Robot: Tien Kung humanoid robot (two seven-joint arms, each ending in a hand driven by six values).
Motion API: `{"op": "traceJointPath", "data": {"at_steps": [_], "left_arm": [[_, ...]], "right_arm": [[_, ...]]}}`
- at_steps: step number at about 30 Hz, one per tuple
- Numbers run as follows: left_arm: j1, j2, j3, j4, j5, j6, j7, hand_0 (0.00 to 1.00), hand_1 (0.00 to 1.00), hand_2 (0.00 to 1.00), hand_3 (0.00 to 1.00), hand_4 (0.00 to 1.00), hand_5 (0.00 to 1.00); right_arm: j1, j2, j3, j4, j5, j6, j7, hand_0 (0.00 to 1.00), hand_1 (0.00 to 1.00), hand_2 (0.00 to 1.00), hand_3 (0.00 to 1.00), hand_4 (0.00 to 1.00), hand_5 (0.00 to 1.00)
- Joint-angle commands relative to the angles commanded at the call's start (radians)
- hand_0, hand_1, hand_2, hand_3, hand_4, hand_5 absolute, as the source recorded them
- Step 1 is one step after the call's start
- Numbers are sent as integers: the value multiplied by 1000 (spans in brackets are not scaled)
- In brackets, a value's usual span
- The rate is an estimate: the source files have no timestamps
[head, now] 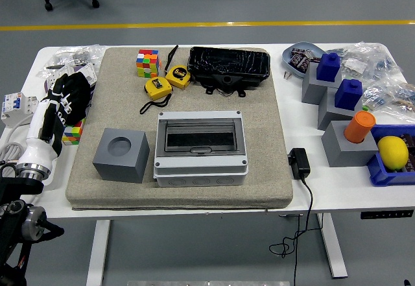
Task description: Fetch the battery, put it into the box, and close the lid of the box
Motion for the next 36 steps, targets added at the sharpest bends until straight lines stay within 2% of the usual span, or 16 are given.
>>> {"op": "traceJointPath", "data": {"at_steps": [5,6,11,12,16,17,18,20,23,24,29,30,35,36], "left_arm": [[3,0,9,0,10,15,1,823,846,888,949,998,998],[4,0,11,-1,12,16,2,800,813,843,871,998,998],[4,0,23,-2,17,16,5,800,813,843,871,998,998],[4,0,24,-3,19,15,5,795,801,805,798,998,998],[5,1,25,-6,29,15,8,795,801,805,798,998,998],[6,1,25,-7,31,16,8,795,801,805,798,998,998],[6,2,26,-8,33,17,7,770,752,738,732,998,998],[6,2,26,-10,37,19,6,770,752,738,732,998,998],[9,1,26,-11,52,24,3,770,752,738,732,998,998],[10,1,25,-12,58,25,3,752,729,692,669,998,840],[10,2,27,-17,126,39,8,752,729,692,669,998,840],[10,2,27,-18,143,46,9,701,681,566,529,931,444],[8,1,24,-22,206,82,14,701,681,566,529,931,444],[8,1,24,-23,212,86,15,655,627,537,477,798,209]], "right_arm": [[0,-5,-42,0,95,14,-2,948,893,882,926,998,998],[0,-4,-44,0,98,18,-5,888,832,822,863,998,998],[1,-2,-40,0,72,23,-16,888,832,822,863,998,998],[0,-1,-42,0,73,25,-17,868,801,799,823,998,998],[0,-2,-51,0,59,26,-25,868,801,799,823,998,998],[0,-2,-61,0,49,20,-32,868,801,799,823,998,998],[0,-2,-68,0,32,8,-40,773,705,708,745,998,894],[-1,-1,-65,0,-17,-17,-47,773,705,708,745,998,894],[-3,0,-74,0,-44,-29,-65,773,705,708,745,998,894],[-3,-1,-79,0,-50,-29,-71,737,668,684,620,948,788],[-3,-1,-87,0,-67,-42,-86,737,668,684,620,948,788],[-3,-1,-89,0,-66,-40,-89,729,663,678,612,923,775],[-1,-2,-103,0,-59,-22,-100,729,663,678,612,923,775],[-1,-2,-105,0,-58,-20,-100,729,660,679,624,938,786]]}}
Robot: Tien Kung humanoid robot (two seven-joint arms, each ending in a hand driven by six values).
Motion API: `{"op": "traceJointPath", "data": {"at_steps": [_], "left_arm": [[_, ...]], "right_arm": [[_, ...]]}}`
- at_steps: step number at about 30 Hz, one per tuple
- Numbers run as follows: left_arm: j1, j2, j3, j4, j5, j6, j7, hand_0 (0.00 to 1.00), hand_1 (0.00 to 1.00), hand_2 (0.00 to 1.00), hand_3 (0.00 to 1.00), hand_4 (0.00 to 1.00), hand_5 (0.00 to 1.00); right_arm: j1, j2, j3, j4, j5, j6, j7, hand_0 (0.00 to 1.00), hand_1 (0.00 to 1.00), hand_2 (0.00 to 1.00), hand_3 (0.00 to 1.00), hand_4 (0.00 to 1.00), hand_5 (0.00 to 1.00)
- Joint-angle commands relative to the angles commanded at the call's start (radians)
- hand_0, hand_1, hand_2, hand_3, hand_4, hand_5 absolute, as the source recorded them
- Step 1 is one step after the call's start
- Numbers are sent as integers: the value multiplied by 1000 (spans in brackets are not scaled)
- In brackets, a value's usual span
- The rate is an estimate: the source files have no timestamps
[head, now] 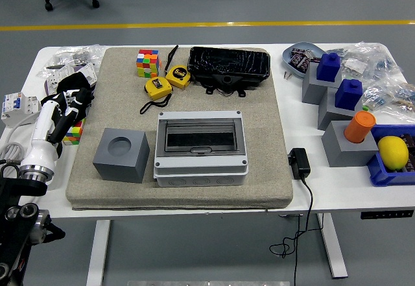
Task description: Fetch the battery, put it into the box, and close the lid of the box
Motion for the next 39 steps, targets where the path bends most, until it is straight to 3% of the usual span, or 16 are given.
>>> {"op": "traceJointPath", "data": {"at_steps": [11,12,17,18,24,25,30,31,36,37,39], "left_arm": [[-2,-2,-1,0,34,19,12,638,615,533,442,805,208],[-3,-2,-1,0,35,20,12,619,603,544,442,763,150],[-4,-3,-2,3,33,25,11,619,603,544,442,763,150],[-4,-4,-4,5,26,23,8,719,703,572,452,788,171],[-4,-7,-14,15,-2,2,-4,719,703,572,452,788,171],[-4,-7,-14,17,-4,0,-6,964,928,784,559,998,410],[-6,-10,-19,28,-49,-24,-30,964,928,784,559,998,410],[-7,-11,-20,31,-68,-27,-37,998,998,994,834,998,831],[-9,-16,-26,39,-145,-46,-57,998,998,994,834,998,831],[-10,-16,-27,40,-160,-50,-59,998,998,998,998,998,998],[-10,-18,-31,43,-197,-65,-63,998,998,998,998,998,998]], "right_arm": [[2,-2,-12,0,2,6,-3,728,660,680,631,948,796],[3,-2,-13,0,4,7,-3,728,660,680,637,951,797],[5,-2,-20,0,7,13,-5,728,660,680,637,951,797],[5,-2,-21,0,8,14,-5,728,660,680,640,953,797],[5,-3,-24,0,9,20,-7,728,660,680,640,953,797],[5,-3,-25,0,9,20,-7,729,662,681,643,955,799],[6,-2,-24,0,7,22,-8,729,662,681,643,955,799],[7,-2,-25,0,7,22,-8,729,662,681,644,956,799],[9,0,-24,0,3,23,-8,729,662,681,644,956,799],[9,0,-23,0,1,23,-8,729,662,681,647,958,802],[10,0,-22,0,-2,23,-8,729,662,681,647,958,802]]}}
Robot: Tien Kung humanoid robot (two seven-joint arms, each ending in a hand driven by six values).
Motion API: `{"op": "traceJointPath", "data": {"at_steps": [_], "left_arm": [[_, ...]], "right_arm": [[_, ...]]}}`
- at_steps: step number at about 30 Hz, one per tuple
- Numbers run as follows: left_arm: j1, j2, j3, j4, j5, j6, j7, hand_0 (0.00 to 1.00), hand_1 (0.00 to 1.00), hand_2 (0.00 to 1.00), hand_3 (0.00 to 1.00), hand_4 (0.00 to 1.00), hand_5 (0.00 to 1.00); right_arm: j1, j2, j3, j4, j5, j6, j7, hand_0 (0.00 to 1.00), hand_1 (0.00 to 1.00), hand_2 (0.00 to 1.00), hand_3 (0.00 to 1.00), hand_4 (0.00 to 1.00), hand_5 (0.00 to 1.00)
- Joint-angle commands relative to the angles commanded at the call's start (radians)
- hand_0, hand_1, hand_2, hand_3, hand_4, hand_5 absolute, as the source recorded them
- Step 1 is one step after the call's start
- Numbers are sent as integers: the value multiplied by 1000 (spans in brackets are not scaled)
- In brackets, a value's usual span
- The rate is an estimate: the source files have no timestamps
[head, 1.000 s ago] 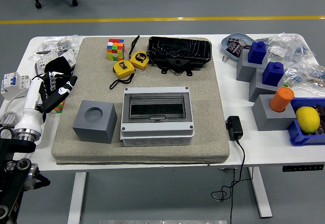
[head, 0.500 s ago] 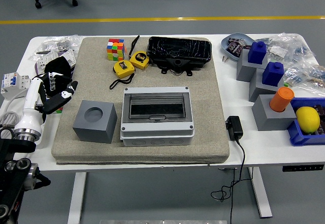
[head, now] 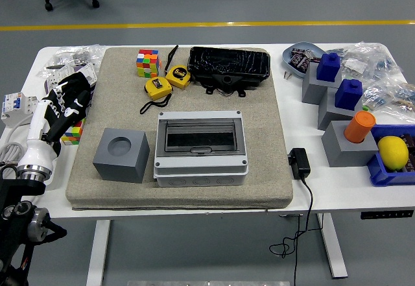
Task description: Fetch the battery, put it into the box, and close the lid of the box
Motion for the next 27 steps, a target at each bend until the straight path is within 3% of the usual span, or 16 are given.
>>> {"op": "traceJointPath", "data": {"at_steps": [8,9,13,15,16,20,21,26,27], "left_arm": [[-2,-6,1,3,-255,-110,16,998,998,998,998,998,998],[-4,-6,2,1,-296,-125,20,998,966,962,998,998,998],[-7,-7,3,-3,-429,-152,30,998,966,962,998,998,998],[-9,-9,-2,-1,-436,-156,34,998,966,962,998,998,998],[-9,-9,-3,0,-435,-157,35,998,932,805,917,998,998],[-9,-11,-6,10,-424,-163,35,998,932,805,917,998,998],[-10,-12,-7,13,-427,-166,34,998,998,909,758,998,998],[-8,-11,-12,22,-432,-165,33,998,998,909,758,998,998],[-8,-11,-12,23,-435,-163,31,998,998,938,888,998,998]], "right_arm": [[1,1,-2,0,-3,-1,1,729,662,681,647,958,801],[1,1,-2,0,-5,-1,0,729,662,682,647,959,802],[2,0,-2,0,-10,-1,0,729,662,682,647,959,802],[3,0,-1,0,-11,-1,-1,729,662,682,647,959,802],[3,0,-1,0,-11,-1,-1,729,663,682,651,960,803],[4,1,1,0,-13,0,-1,729,663,682,651,960,803],[4,1,1,0,-13,0,-1,730,663,683,652,960,804],[5,1,-1,0,-16,1,-2,730,663,683,652,960,804],[5,1,0,0,-17,1,-2,730,663,683,652,960,804]]}}
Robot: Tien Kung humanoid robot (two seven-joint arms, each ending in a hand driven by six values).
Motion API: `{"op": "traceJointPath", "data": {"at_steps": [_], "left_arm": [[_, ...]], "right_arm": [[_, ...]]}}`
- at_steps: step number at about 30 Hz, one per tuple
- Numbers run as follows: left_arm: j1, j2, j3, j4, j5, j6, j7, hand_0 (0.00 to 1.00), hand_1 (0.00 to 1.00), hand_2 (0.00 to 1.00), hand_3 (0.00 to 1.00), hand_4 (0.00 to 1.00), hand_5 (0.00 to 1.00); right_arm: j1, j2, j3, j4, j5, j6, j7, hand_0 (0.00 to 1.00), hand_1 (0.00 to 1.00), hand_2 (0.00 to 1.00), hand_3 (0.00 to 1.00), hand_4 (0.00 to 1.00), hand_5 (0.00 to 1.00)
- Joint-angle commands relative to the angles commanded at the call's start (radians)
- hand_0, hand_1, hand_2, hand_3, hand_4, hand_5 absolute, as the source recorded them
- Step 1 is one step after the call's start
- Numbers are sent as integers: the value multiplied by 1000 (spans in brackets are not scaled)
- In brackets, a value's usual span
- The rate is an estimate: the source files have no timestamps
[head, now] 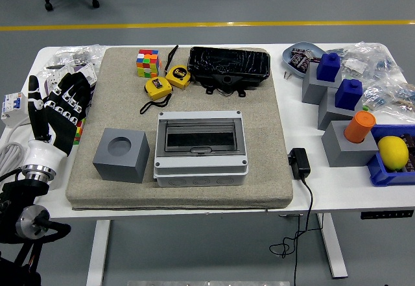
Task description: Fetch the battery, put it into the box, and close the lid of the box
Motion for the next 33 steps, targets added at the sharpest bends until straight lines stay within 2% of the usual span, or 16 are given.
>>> {"op": "traceJointPath", "data": {"at_steps": [4,6,7,10,12,13,14,16,18,21,28,33], "left_arm": [[0,0,-4,1,-15,-4,2,998,998,938,888,998,998],[0,1,-6,-1,6,-3,8,998,998,938,888,998,998],[1,1,-6,-3,18,-1,9,892,869,830,830,998,998],[1,2,-6,-7,51,6,15,892,869,830,830,998,998],[2,3,-9,-16,107,30,26,892,869,830,830,998,998],[2,4,-9,-19,134,39,33,849,822,791,782,998,998],[2,4,-9,-21,151,46,39,849,822,791,782,998,998],[2,5,-9,-24,170,65,57,849,822,791,782,998,998],[4,5,-9,-24,175,70,64,814,803,771,765,998,998],[7,6,-7,-26,181,76,71,814,803,771,765,998,998],[7,4,-13,-35,208,94,68,799,785,759,753,998,998],[5,3,-21,-40,239,133,34,777,760,741,740,991,998]], "right_arm": [[1,-1,0,0,-2,0,-1,731,662,683,654,961,804],[2,0,0,0,-3,0,-1,731,662,683,654,961,804],[1,0,0,0,-4,0,-1,730,663,683,652,961,804],[1,0,2,0,-7,0,-2,730,663,683,652,961,804],[0,0,2,0,-9,1,-3,730,663,683,652,961,804],[0,0,2,0,-11,1,-4,730,663,683,652,962,806],[-1,0,2,0,-12,1,-4,730,663,683,652,962,806],[-2,0,3,0,-14,1,-4,730,663,683,652,962,806],[-3,1,2,0,-14,2,-4,731,663,682,652,961,806],[-4,2,3,0,-20,2,-8,731,663,682,652,961,806],[0,1,4,0,-23,3,-7,730,664,683,652,962,806],[-1,1,7,0,-27,3,-9,732,663,683,652,962,806]]}}
